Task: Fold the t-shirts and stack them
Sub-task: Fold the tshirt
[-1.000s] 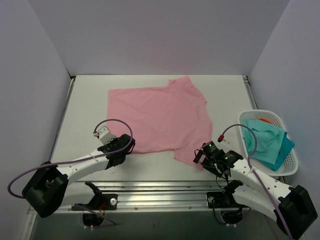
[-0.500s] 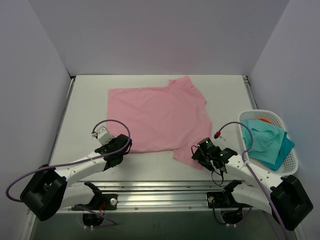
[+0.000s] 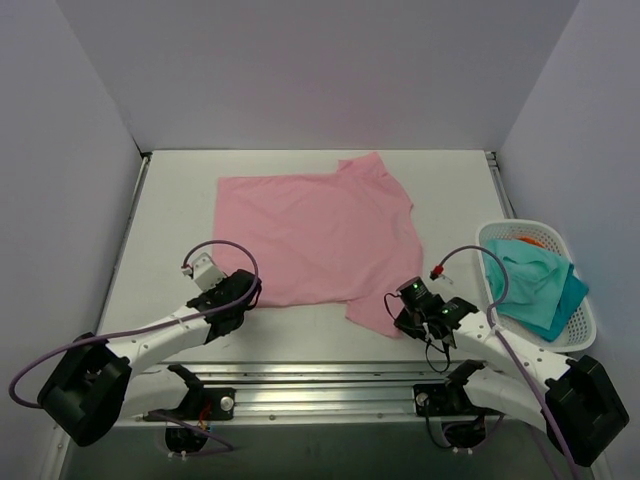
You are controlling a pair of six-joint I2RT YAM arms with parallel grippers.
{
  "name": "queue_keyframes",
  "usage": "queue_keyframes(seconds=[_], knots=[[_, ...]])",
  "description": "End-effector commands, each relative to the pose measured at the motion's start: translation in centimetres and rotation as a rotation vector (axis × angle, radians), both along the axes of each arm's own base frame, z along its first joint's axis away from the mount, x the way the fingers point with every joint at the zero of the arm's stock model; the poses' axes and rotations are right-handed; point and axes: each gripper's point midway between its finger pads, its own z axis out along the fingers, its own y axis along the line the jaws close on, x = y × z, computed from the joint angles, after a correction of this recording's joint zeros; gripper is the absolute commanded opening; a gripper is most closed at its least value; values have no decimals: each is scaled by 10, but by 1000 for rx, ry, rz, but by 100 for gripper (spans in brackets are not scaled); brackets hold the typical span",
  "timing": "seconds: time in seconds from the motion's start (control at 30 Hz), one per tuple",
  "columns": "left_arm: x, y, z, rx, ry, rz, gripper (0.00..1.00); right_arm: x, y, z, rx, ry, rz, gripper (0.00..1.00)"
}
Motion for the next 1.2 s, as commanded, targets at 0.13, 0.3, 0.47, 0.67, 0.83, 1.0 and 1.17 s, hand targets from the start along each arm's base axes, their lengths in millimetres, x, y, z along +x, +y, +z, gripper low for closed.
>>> queue_keyframes(seconds=[0.13, 0.3, 0.47, 0.67, 0.83, 1.0, 1.17], knots=[[3, -5, 25, -39, -39, -25, 2, 0, -15, 22, -61, -33, -28, 0], [8, -10, 49, -46, -79, -67, 2, 23, -10, 54, -57, -121, -41, 0], [24, -18, 71, -24, -104, -110, 2, 49, -4, 78, -98, -174, -46, 0], [58, -25, 84, -19, -101, -173, 2, 88, 4, 103, -160, -234, -69, 0], [83, -24, 84, -6, -77, -182, 2, 116, 15, 107, -181, -241, -86, 0], [110, -25, 85, -7, -75, -212, 2, 150, 21, 109, -203, -230, -107, 0], [134, -16, 76, -31, -42, -207, 2, 183, 19, 104, -221, -200, -131, 0]])
